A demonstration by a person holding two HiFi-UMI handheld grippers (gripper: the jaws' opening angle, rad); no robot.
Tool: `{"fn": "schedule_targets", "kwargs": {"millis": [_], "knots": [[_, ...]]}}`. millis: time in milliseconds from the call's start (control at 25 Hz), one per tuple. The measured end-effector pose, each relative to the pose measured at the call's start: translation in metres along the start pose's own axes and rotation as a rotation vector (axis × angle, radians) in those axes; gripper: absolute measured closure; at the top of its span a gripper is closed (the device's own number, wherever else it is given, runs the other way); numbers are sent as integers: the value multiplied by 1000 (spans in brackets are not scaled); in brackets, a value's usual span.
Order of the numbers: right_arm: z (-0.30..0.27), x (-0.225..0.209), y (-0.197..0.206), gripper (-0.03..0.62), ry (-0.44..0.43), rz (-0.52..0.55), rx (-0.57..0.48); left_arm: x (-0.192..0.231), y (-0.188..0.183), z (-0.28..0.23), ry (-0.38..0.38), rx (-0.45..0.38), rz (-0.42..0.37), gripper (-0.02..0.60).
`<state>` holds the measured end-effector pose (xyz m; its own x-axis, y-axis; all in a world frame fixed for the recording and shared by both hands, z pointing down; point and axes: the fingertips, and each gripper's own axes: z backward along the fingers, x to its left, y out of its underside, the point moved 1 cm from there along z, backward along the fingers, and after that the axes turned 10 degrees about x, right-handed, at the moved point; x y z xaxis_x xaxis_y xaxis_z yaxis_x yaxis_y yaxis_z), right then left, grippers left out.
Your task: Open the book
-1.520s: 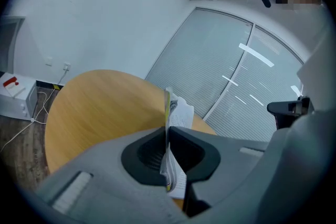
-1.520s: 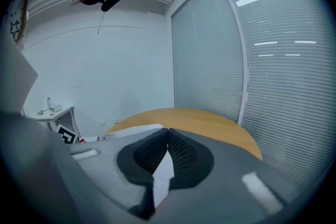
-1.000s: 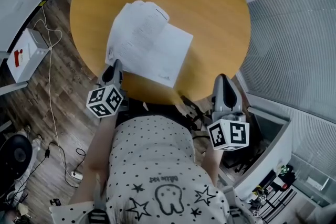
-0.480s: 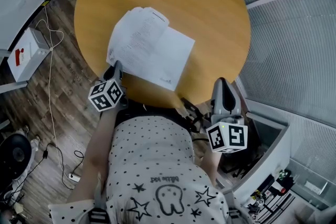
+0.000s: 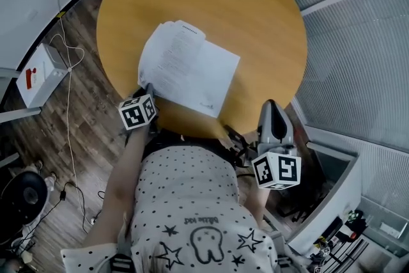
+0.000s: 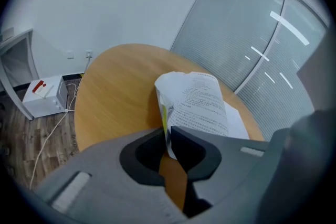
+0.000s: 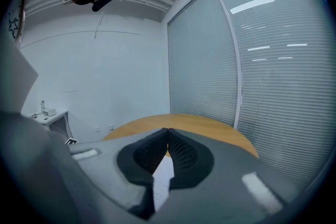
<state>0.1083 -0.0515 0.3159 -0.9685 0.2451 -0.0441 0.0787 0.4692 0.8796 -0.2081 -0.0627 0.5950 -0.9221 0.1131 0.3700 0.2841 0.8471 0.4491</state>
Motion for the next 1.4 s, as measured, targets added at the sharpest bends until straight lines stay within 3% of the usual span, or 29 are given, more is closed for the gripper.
{"fn": "schedule_targets", "kwargs": {"millis": [280,560,1040,1400], "knots": [[8,-1,3,591,20,-22,-18,-3,1,-3,-41,36,-84,529],[18,-12,7,591,67,-43,-31,-2,-2,-6,-51,57,-59,527],[25,-21,10,591,84,-67,-38,-5,0,-4,-107,80,-135,509],[23,-27,13,591,89,-65,-31,-6,-1,-4,-91,115,-184,488]]}}
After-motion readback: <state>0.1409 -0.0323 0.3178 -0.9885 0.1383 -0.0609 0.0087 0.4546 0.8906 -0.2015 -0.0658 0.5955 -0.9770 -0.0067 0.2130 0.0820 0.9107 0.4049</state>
